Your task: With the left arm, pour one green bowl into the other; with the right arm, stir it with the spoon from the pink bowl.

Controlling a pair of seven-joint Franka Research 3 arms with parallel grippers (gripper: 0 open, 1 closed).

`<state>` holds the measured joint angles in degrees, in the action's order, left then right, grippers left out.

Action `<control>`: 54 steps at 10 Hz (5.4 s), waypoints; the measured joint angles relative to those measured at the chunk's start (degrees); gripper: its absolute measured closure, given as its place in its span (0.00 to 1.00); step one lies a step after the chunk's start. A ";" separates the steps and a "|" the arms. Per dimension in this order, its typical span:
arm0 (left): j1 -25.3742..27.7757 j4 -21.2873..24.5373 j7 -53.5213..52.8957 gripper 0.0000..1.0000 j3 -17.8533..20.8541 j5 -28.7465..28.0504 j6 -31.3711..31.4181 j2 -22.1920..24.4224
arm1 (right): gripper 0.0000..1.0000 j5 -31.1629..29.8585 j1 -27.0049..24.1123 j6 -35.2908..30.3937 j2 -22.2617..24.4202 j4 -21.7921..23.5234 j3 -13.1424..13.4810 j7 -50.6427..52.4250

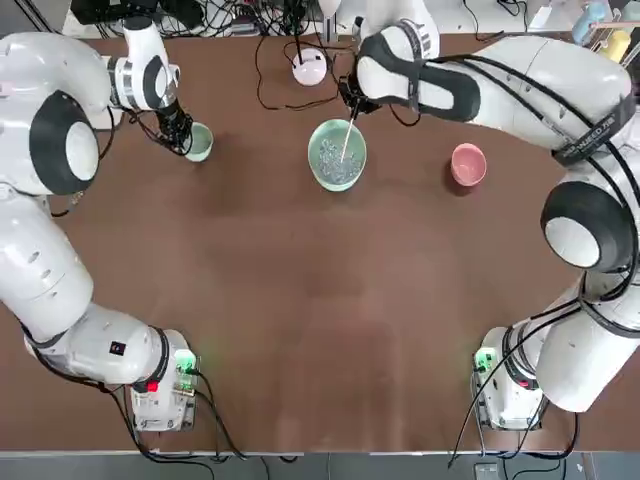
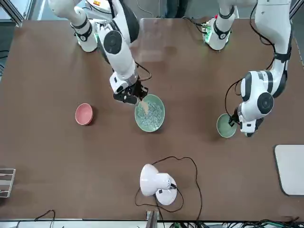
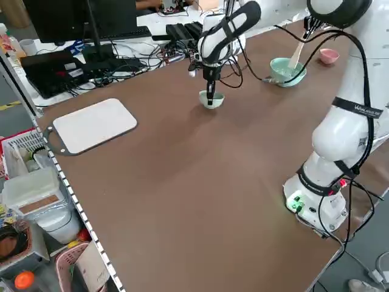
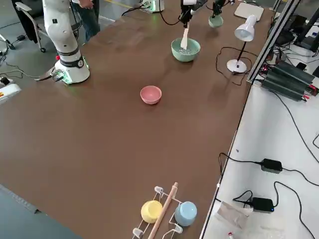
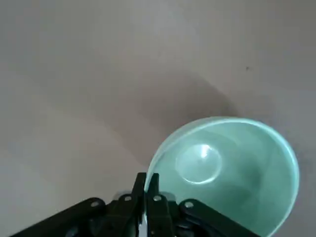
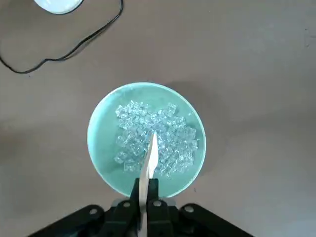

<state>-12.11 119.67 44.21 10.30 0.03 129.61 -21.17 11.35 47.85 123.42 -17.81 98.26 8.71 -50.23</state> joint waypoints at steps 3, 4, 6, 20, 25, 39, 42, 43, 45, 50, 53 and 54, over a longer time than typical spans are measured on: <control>0.26 0.55 -0.87 0.96 0.01 0.00 0.53 -0.71 | 0.95 -0.97 -0.01 -0.02 -0.83 0.01 0.52 -0.08; 0.62 0.56 -2.30 0.94 0.01 0.00 0.54 -0.72 | 0.95 -1.49 0.02 0.00 -1.59 0.01 0.51 -0.09; 1.67 0.90 -5.15 0.67 0.02 0.00 0.52 -0.95 | 0.95 -1.79 0.09 1.35 -3.75 0.00 0.50 -0.09; 8.45 -36.33 -19.17 0.00 -0.08 0.79 -33.50 10.92 | 0.95 -2.04 3.50 7.72 -8.37 -3.15 0.52 -9.51; 9.29 -36.36 -40.24 0.00 -7.77 0.80 -39.26 15.84 | 0.95 -1.91 0.44 8.35 -9.63 -3.63 0.96 -9.48; 9.98 -37.27 -41.78 0.00 -10.73 -1.56 -39.21 15.80 | 0.95 -1.88 3.45 4.44 -9.69 -6.01 0.40 -18.20; 9.97 -37.35 -41.78 0.00 -10.80 -1.57 -39.20 15.80 | 0.95 -1.88 2.37 4.52 -9.86 -6.00 0.86 -18.88; 9.99 -37.40 -41.78 0.00 -10.80 -1.57 -39.09 15.80 | 0.95 -1.88 1.42 4.37 -9.91 -5.97 0.94 -18.87; 9.91 -37.59 -41.78 0.00 -10.86 -1.57 -38.90 15.80 | 0.95 -1.88 -0.14 4.29 -9.90 -5.95 1.04 -18.69; 9.97 -37.76 -41.78 0.00 -10.90 -1.57 -38.90 15.80 | 0.95 -1.77 -0.98 -2.06 -6.09 -7.65 0.94 -18.02; 10.13 -37.76 -41.78 0.00 -10.89 -1.57 -38.90 15.80 | 0.95 -1.75 -0.98 -3.43 -3.28 -7.67 0.84 -17.25; 9.97 -37.76 -41.78 0.00 -11.00 -1.57 -38.90 15.80 | 0.95 -1.52 -1.16 -4.20 -2.51 -7.69 0.88 -15.96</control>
<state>-2.14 81.91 2.43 -0.70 -1.54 90.71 -5.37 9.82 46.69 119.22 -20.33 90.57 9.59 -66.19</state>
